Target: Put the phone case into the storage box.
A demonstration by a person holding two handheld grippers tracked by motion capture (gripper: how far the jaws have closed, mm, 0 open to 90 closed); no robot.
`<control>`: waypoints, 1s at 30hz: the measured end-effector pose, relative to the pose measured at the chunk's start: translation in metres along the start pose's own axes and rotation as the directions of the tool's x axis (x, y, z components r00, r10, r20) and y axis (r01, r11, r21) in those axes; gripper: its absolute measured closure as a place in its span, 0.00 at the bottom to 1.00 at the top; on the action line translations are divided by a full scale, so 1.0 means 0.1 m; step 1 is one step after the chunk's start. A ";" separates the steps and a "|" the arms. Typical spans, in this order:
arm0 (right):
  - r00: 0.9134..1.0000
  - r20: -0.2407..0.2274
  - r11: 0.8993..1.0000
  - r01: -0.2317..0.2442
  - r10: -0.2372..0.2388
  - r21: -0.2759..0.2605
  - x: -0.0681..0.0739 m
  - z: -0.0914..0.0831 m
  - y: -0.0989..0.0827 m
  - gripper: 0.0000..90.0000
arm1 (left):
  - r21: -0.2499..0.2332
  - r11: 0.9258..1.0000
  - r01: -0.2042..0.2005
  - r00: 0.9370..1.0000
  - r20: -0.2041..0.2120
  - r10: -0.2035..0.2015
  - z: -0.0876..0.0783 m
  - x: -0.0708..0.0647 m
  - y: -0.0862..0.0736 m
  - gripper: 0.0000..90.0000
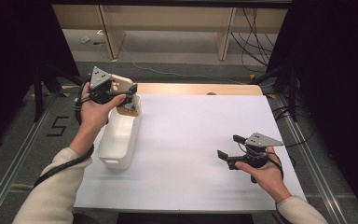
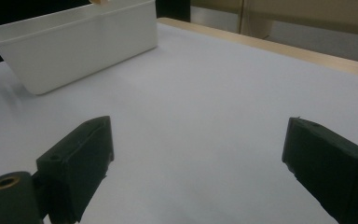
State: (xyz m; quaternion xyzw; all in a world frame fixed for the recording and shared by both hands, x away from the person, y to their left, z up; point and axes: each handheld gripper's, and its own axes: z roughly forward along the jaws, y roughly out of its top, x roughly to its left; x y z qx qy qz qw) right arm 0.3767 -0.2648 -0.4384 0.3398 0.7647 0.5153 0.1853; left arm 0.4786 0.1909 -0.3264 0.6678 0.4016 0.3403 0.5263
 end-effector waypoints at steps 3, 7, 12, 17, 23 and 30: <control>1.000 0.001 1.000 0.000 0.000 0.003 0.00 -0.01 0.00 0.11 | 0.004 1.000 -0.003 1.000 -0.003 0.003 0.03 0.00 0.00 0.11; 1.000 0.001 1.000 0.002 -0.002 0.002 0.00 -0.01 0.00 0.11 | 0.006 1.000 -0.004 1.000 -0.006 0.004 0.05 0.00 0.00 0.11; 1.000 0.000 1.000 0.002 -0.002 0.002 0.00 -0.01 0.00 0.11 | 0.008 1.000 -0.004 1.000 -0.007 0.004 0.07 0.02 -0.01 0.11; 1.000 -0.003 1.000 0.001 -0.001 -0.001 0.00 0.00 0.00 0.11 | 0.007 1.000 0.001 1.000 -0.013 -0.001 0.08 0.04 -0.01 0.11; 1.000 -0.003 1.000 0.001 -0.001 -0.001 0.00 0.00 0.00 0.11 | 0.013 1.000 -0.003 1.000 -0.017 0.003 0.09 0.07 -0.02 0.11; 1.000 -0.003 1.000 0.000 0.000 -0.001 -0.01 -0.01 0.00 0.11 | 0.013 1.000 0.002 1.000 -0.022 -0.001 0.10 0.09 -0.02 0.11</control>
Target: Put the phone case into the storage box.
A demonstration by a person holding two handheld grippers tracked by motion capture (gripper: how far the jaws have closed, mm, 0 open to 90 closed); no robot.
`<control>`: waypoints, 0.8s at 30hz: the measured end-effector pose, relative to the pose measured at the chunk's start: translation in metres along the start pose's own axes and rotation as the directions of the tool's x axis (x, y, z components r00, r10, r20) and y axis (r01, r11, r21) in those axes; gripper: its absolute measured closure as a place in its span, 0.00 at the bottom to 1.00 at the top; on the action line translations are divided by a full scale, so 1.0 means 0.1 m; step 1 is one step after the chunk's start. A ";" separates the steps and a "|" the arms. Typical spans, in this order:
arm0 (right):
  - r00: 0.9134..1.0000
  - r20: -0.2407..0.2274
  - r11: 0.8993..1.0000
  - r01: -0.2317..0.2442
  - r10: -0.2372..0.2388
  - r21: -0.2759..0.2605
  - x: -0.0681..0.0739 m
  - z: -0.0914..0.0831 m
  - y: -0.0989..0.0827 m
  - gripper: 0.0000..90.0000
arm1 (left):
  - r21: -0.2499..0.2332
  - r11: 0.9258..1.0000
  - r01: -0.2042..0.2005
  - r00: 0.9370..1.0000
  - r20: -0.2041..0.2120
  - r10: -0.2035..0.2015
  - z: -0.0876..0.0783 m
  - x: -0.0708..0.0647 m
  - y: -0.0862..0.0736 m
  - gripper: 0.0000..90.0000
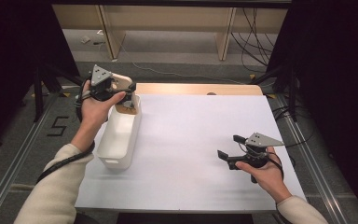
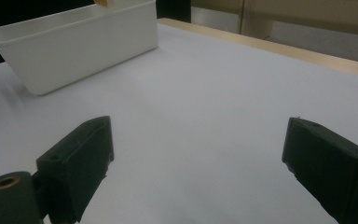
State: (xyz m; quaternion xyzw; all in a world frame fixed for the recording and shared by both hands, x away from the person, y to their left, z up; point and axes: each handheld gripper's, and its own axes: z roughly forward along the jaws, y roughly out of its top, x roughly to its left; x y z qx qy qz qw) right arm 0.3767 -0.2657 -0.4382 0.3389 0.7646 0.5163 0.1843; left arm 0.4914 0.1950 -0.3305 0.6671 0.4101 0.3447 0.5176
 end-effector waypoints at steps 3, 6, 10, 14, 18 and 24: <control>1.000 0.001 1.000 -0.001 0.001 0.001 0.00 0.00 0.00 0.11 | 0.002 1.000 -0.001 1.000 -0.001 0.001 0.01 0.00 0.00 0.11; 1.000 0.000 1.000 -0.001 0.001 -0.001 0.00 0.00 0.00 0.11 | 0.003 1.000 0.001 1.000 -0.003 -0.001 0.02 0.01 0.00 0.11; 1.000 0.001 1.000 -0.002 0.002 -0.001 0.00 0.00 0.00 0.11 | 0.004 1.000 0.003 1.000 -0.007 -0.003 0.04 0.02 0.00 0.11; 1.000 0.000 1.000 -0.002 0.002 -0.001 0.00 0.00 0.00 0.11 | 0.006 1.000 0.000 1.000 -0.009 0.000 0.06 0.02 0.00 0.11; 1.000 0.001 1.000 -0.002 0.002 -0.001 0.00 -0.01 0.00 0.11 | 0.008 1.000 0.005 1.000 -0.011 -0.005 0.08 0.04 0.00 0.11; 1.000 -0.002 1.000 -0.003 0.003 -0.003 0.00 -0.01 0.01 0.11 | 0.011 1.000 0.008 1.000 -0.017 -0.008 0.10 0.04 -0.01 0.11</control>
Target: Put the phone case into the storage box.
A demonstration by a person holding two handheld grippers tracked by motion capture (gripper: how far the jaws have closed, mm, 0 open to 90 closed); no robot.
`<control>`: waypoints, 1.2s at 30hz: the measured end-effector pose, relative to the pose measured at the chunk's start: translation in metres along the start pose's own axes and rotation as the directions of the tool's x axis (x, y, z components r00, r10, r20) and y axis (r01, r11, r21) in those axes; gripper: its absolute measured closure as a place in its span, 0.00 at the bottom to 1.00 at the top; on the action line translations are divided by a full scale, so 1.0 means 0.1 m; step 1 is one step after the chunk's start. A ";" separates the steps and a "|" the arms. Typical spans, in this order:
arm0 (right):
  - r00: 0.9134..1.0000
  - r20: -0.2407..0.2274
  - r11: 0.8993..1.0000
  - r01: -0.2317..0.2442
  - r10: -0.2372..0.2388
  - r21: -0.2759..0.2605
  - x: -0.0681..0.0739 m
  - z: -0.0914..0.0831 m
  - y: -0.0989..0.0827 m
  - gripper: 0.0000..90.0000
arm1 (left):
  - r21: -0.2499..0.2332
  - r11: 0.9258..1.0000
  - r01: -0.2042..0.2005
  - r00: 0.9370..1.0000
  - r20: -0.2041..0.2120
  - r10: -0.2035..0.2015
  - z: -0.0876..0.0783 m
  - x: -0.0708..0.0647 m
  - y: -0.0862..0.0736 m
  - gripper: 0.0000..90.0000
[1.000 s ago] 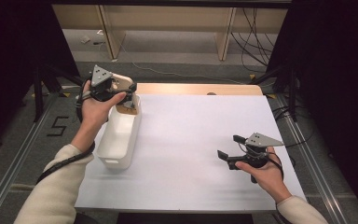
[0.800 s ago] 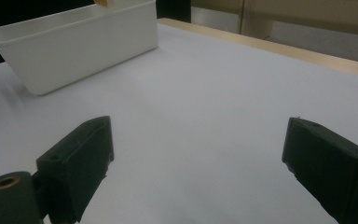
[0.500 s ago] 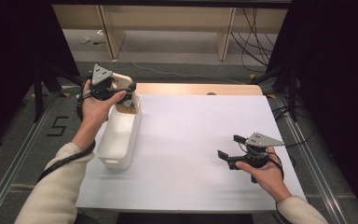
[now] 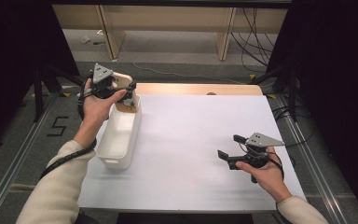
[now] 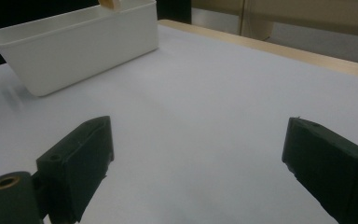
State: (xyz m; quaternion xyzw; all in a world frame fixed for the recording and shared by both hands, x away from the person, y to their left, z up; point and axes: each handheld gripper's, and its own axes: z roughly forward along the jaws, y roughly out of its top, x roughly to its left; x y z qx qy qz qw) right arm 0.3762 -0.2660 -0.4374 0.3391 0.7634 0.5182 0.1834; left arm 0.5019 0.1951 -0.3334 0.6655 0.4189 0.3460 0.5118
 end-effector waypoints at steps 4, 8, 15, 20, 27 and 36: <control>1.000 -0.001 1.000 0.000 0.000 -0.001 0.00 0.00 0.00 0.11 | 0.002 1.000 0.000 1.000 -0.004 0.000 0.01 0.02 0.00 0.11; 1.000 -0.002 1.000 -0.002 0.002 0.000 0.00 0.00 0.00 0.11 | 0.002 1.000 0.006 1.000 -0.009 -0.006 0.01 0.04 -0.01 0.11; 1.000 -0.007 1.000 -0.001 0.001 -0.002 0.00 0.00 0.00 0.11 | 0.005 1.000 0.006 1.000 -0.013 -0.006 0.03 0.07 -0.01 0.11; 1.000 -0.006 1.000 -0.002 0.002 -0.004 0.00 -0.01 0.01 0.11 | 0.005 1.000 0.012 1.000 -0.019 -0.012 0.05 0.08 -0.01 0.11; 1.000 -0.010 1.000 -0.002 0.002 -0.004 0.00 0.00 0.01 0.11 | 0.014 1.000 0.018 0.999 -0.031 -0.018 0.08 0.12 -0.04 0.11; 1.000 -0.011 1.000 0.000 0.000 -0.003 0.01 0.00 0.01 0.11 | 0.019 1.000 0.013 0.999 -0.036 -0.013 0.11 0.13 -0.03 0.11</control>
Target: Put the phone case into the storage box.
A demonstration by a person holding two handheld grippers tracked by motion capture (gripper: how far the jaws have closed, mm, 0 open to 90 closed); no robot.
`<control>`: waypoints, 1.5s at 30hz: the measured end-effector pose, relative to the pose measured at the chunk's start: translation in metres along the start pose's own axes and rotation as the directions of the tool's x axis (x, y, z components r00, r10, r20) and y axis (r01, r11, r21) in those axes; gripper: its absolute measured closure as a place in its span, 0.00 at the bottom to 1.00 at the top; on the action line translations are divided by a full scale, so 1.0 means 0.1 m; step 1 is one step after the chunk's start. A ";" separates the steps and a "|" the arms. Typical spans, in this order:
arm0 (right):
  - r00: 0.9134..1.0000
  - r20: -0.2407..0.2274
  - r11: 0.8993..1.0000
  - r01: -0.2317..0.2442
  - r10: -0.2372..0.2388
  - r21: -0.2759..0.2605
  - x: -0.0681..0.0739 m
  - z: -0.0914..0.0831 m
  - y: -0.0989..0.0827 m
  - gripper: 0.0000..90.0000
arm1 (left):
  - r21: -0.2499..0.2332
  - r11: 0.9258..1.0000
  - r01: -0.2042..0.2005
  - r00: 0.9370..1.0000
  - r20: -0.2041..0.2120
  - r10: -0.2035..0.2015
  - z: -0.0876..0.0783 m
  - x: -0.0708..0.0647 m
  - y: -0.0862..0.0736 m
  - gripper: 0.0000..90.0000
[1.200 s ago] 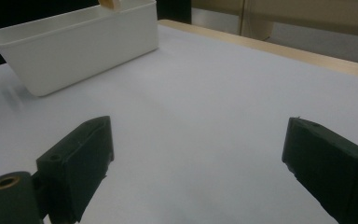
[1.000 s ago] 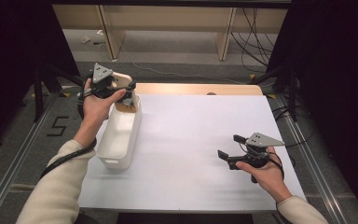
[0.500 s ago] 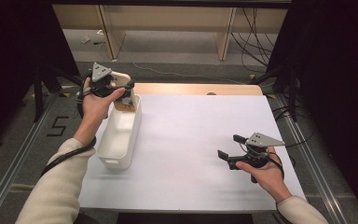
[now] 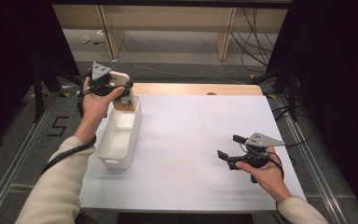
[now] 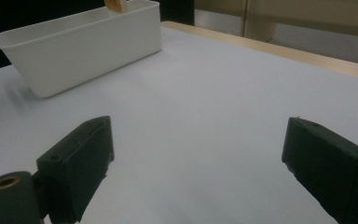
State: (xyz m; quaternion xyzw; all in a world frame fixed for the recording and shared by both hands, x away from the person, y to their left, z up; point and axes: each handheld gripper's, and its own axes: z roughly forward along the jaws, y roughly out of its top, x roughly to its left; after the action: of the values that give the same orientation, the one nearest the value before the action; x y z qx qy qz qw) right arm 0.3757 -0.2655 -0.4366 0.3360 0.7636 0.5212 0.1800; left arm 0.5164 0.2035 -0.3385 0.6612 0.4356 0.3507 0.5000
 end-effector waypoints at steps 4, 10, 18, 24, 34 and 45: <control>1.000 0.000 1.000 0.000 0.000 -0.003 0.00 0.00 0.00 0.11 | 0.005 1.000 -0.003 1.000 -0.001 0.003 0.03 0.00 -0.01 0.11; 1.000 -0.001 1.000 0.000 0.000 -0.001 0.00 0.00 0.00 0.11 | 0.007 1.000 -0.003 1.000 0.001 0.003 0.06 -0.01 0.00 0.11; 1.000 -0.001 1.000 0.000 0.000 -0.003 0.00 0.00 0.00 0.11 | 0.007 1.000 -0.009 1.000 -0.002 0.009 0.09 0.00 0.00 0.11; 1.000 0.001 1.000 0.000 0.000 0.000 0.00 0.00 0.00 0.11 | 0.013 1.000 -0.021 1.000 -0.001 0.021 0.12 -0.01 0.00 0.11; 1.000 -0.001 1.000 -0.001 0.001 -0.002 0.00 0.00 0.00 0.11 | 0.014 1.000 -0.014 1.000 -0.007 0.014 0.17 0.01 -0.01 0.11; 1.000 -0.003 1.000 -0.002 0.002 -0.004 0.00 0.00 0.00 0.11 | 0.023 1.000 -0.019 1.000 -0.012 0.020 0.22 0.02 -0.02 0.11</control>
State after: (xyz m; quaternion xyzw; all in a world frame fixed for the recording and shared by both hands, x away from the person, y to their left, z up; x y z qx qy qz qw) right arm 0.3760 -0.2655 -0.4367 0.3356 0.7626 0.5232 0.1791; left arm 0.5366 0.1973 -0.3463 0.6690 0.4363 0.3546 0.4862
